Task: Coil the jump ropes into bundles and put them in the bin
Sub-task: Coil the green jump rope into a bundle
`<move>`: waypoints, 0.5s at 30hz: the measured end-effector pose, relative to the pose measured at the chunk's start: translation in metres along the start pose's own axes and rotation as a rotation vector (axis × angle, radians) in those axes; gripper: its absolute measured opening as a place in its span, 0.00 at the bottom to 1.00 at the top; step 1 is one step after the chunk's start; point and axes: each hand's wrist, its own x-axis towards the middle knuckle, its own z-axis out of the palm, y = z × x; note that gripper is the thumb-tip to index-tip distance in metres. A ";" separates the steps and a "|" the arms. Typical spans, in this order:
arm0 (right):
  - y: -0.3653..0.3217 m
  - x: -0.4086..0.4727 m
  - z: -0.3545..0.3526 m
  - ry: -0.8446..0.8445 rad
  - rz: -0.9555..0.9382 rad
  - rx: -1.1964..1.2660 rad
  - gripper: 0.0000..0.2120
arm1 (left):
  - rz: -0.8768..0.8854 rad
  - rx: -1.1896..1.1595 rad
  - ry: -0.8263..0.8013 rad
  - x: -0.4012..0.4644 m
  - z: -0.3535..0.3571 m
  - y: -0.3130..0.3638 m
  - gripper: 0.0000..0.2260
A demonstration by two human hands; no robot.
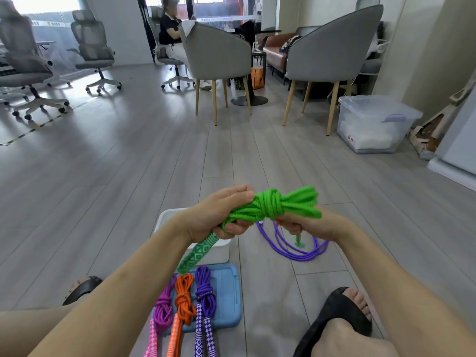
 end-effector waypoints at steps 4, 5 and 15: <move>-0.009 0.002 -0.008 0.029 0.099 -0.290 0.10 | -0.274 0.388 -0.081 0.000 0.004 -0.009 0.09; -0.012 0.005 -0.008 0.070 0.117 -0.389 0.11 | -0.333 0.532 -0.042 0.002 0.006 -0.013 0.09; -0.034 0.026 0.050 0.484 0.073 -0.470 0.11 | -0.126 0.371 0.682 0.032 0.001 -0.063 0.08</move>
